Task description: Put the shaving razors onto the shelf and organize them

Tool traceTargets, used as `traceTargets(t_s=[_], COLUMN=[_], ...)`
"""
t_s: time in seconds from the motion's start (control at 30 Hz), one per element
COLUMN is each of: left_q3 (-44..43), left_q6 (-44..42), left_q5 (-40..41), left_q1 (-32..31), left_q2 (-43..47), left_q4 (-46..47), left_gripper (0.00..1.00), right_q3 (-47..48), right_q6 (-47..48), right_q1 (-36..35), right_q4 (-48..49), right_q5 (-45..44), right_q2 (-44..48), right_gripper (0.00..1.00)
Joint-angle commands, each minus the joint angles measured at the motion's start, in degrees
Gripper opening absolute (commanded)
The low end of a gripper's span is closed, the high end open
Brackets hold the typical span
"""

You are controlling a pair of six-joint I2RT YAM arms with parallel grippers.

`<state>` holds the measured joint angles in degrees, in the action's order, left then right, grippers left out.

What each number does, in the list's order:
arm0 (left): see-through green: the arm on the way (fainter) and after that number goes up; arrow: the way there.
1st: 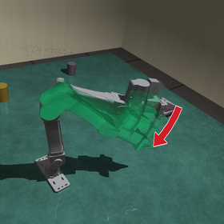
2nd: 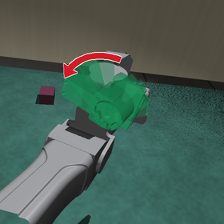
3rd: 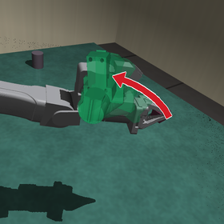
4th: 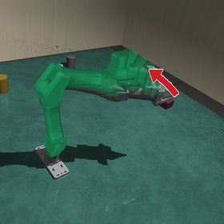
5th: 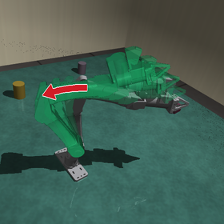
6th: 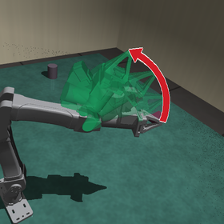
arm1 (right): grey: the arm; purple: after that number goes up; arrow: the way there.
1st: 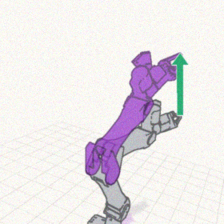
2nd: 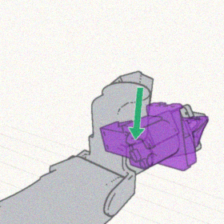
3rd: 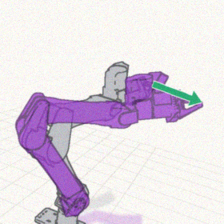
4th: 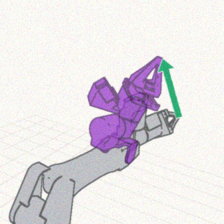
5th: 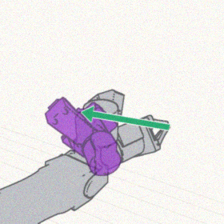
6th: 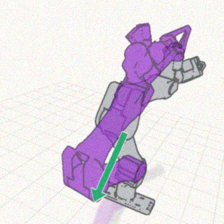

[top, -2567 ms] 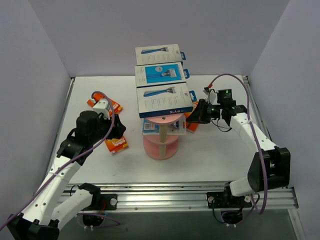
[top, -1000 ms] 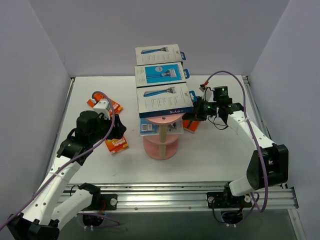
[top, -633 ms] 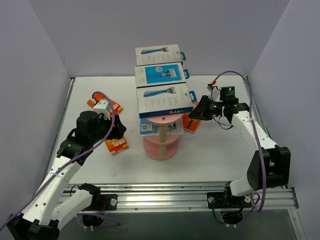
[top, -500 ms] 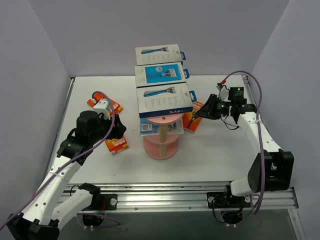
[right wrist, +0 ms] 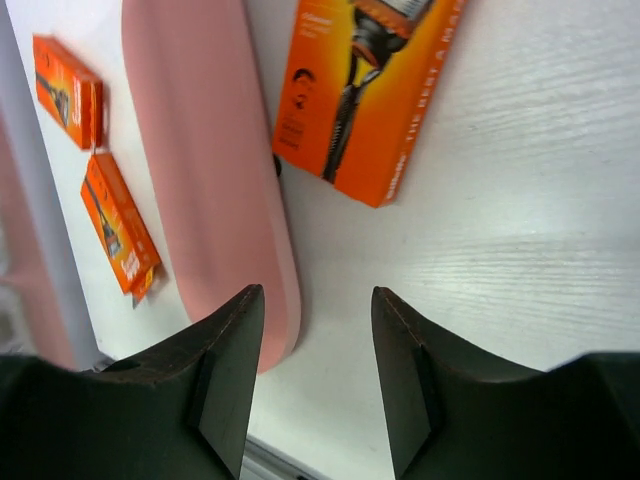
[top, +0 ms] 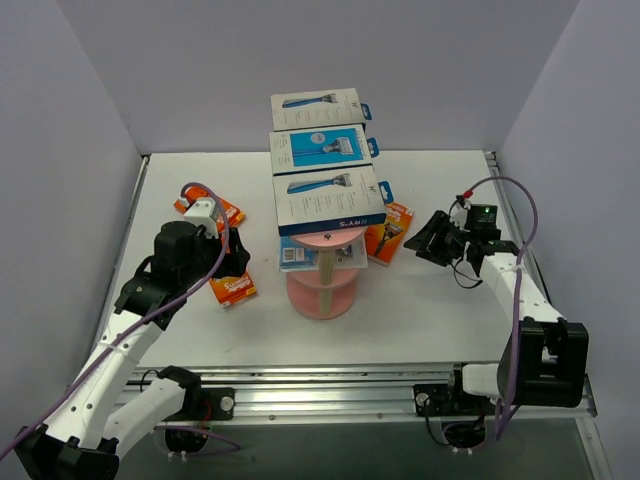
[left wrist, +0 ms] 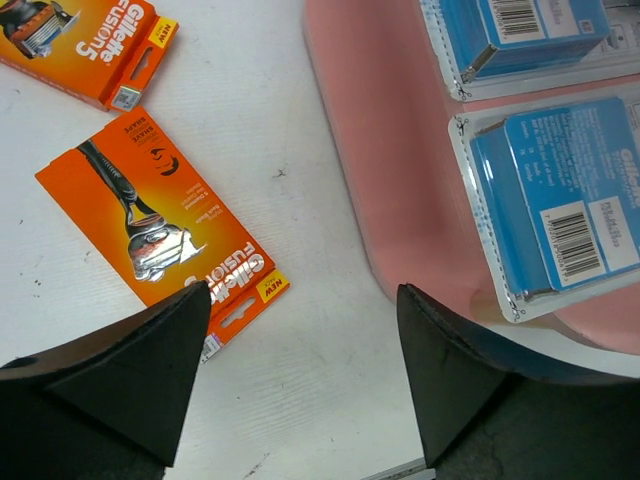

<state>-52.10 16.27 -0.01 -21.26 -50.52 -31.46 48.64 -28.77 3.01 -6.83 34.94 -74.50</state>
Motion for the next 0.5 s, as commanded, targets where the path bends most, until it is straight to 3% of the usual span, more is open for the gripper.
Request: traceTargets(t_s=[0.0,0.03,0.1,0.17,0.47], left_q3=[-0.7,-0.8,-1.0,-1.1,-1.6], left_q6=[0.3,0.4,0.7,0.8,0.9], left_q5=[3.0,3.3,4.1,4.7,6.3], left_q1=[0.3,0.3,0.3,0.3,0.3], left_q2=[-0.3,-0.5,-0.9,-1.2,-1.8], left_q4=[-0.1,-0.2,-0.6,-0.8,-1.8], left_gripper=[0.86,0.94,1.00,0.94,0.94], right_q3=[-6.4,-7.6,-9.8,-10.8,-8.4], right_q6=[-5.3,-5.7,-6.5,-6.9,-9.0], right_q1=[1.8,2.0,2.4,2.4,4.1], right_q4=[9.7,10.9,14.1,16.0,24.8], right_q5=[-1.5,-1.5,-1.7,-2.2,-3.5], right_q2=[1.1,0.6,-0.5,-1.4,-11.5], right_gripper=[0.43,0.43,0.43,0.43,0.45])
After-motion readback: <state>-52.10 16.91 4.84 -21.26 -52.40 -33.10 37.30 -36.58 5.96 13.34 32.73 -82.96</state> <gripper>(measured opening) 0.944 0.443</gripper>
